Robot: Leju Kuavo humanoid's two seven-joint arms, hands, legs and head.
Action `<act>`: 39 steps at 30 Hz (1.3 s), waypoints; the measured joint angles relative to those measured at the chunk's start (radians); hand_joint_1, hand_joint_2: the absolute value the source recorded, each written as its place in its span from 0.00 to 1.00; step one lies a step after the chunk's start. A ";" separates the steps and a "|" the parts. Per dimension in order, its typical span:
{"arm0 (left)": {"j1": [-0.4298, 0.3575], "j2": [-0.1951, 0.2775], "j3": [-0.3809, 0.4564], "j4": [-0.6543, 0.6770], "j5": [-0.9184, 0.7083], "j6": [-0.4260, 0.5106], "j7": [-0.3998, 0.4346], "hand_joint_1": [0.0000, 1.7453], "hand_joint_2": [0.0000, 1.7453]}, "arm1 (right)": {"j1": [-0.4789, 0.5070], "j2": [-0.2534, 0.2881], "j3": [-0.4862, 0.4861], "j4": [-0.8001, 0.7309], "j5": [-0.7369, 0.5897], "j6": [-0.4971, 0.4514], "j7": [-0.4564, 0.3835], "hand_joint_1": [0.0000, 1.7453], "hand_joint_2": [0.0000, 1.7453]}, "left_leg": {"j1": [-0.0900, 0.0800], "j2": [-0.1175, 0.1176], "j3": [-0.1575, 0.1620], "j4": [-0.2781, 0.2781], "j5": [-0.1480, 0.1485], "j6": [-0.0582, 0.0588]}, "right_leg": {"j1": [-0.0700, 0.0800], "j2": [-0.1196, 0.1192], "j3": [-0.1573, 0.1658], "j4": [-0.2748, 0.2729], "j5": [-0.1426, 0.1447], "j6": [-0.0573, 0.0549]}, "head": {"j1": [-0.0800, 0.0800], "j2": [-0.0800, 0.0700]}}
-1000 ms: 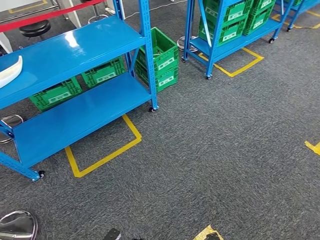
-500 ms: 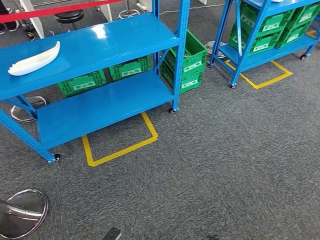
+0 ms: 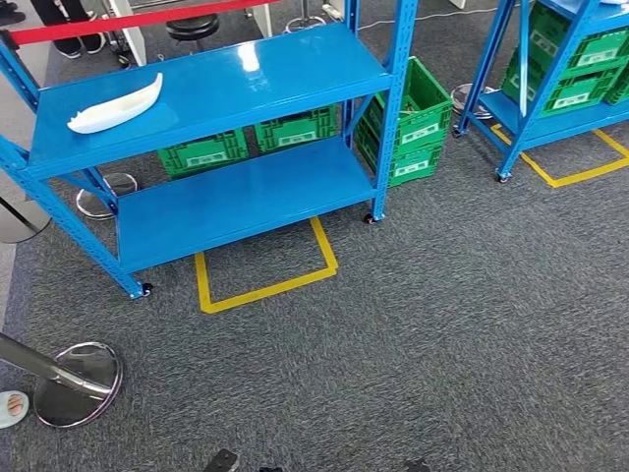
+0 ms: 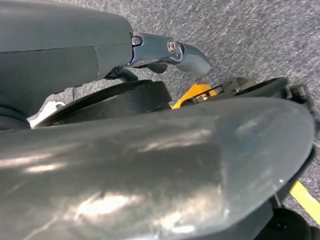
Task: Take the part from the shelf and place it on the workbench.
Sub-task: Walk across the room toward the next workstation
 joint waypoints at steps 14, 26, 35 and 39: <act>-0.001 -0.002 0.000 0.000 0.000 -0.004 -0.012 0.00 0.00 | 0.001 0.000 0.000 0.000 0.002 0.000 -0.004 0.00 0.00 | -0.004 -0.025 0.113 -0.229 0.082 0.054 | 0.006 0.037 -0.124 0.274 -0.123 0.046 | 0.016 0.000; -0.002 -0.002 -0.001 0.000 -0.001 -0.005 -0.017 0.00 0.00 | -0.001 0.002 -0.002 0.000 0.005 -0.002 -0.013 0.00 0.00 | -0.001 -0.015 0.029 -0.069 -0.006 -0.003 | -0.002 0.054 -0.004 -0.002 0.010 0.002 | 0.003 0.000; -0.003 -0.001 -0.003 0.000 -0.014 -0.004 -0.014 0.00 0.00 | -0.003 0.002 -0.007 0.000 -0.002 0.007 -0.008 0.00 0.00 | -0.004 0.010 0.122 -0.222 0.071 0.014 | 0.012 0.024 -0.008 0.003 0.005 0.006 | 0.003 0.000; 0.000 -0.002 -0.009 0.000 -0.017 -0.002 -0.012 0.00 0.00 | -0.004 0.002 -0.010 0.000 -0.005 0.021 -0.005 0.00 0.00 | -0.006 0.008 0.122 -0.229 0.072 0.017 | 0.013 0.023 -0.006 -0.008 0.011 0.002 | 0.005 0.000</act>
